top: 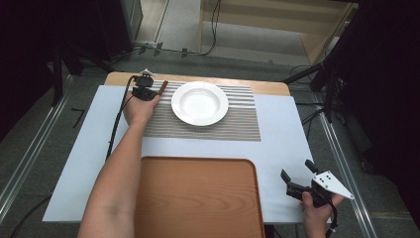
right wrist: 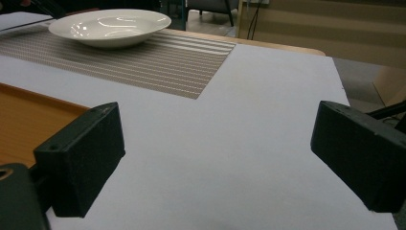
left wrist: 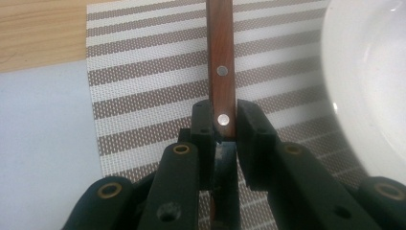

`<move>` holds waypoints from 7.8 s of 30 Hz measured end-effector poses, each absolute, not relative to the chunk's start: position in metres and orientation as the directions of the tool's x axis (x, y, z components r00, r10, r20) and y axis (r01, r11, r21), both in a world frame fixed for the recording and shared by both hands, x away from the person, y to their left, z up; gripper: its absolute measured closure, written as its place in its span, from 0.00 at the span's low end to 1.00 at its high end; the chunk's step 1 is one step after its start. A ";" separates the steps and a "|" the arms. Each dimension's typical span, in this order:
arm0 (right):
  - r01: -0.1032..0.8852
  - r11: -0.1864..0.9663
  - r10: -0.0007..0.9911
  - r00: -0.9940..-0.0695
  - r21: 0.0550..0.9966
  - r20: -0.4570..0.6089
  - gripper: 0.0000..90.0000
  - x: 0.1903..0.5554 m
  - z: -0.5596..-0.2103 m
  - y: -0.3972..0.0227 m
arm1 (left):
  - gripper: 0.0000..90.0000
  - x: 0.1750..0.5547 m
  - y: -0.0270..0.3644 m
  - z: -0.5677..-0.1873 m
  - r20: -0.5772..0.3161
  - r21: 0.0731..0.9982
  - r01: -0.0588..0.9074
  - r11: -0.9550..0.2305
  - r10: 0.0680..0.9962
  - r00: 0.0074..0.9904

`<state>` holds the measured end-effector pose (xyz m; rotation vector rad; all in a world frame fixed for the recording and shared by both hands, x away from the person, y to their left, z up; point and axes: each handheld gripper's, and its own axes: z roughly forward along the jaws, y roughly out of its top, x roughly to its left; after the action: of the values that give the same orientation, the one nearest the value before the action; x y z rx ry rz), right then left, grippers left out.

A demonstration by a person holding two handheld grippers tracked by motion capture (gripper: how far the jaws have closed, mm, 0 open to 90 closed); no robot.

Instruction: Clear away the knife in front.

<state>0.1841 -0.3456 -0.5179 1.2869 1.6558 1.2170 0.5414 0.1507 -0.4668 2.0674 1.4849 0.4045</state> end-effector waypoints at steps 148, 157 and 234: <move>0.317 0.078 0.966 -0.259 0.945 0.008 0.03 0.185 -0.518 -0.345 | 0.85 0.220 0.165 -0.479 -0.110 0.668 0.602 -0.438 0.742 0.662; 0.321 0.076 0.966 -0.258 0.944 0.010 0.03 0.185 -0.518 -0.344 | 0.85 0.216 0.168 -0.485 -0.111 0.655 0.615 -0.439 0.750 0.652; 0.326 0.083 0.968 -0.251 0.942 0.002 0.03 0.187 -0.519 -0.344 | 0.83 0.236 0.200 -0.483 -0.080 0.705 0.553 -0.444 0.726 0.683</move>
<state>0.1865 -0.3440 -0.5185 1.2950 1.6724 1.1803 0.2357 0.2001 -0.4827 2.1630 0.9771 0.3029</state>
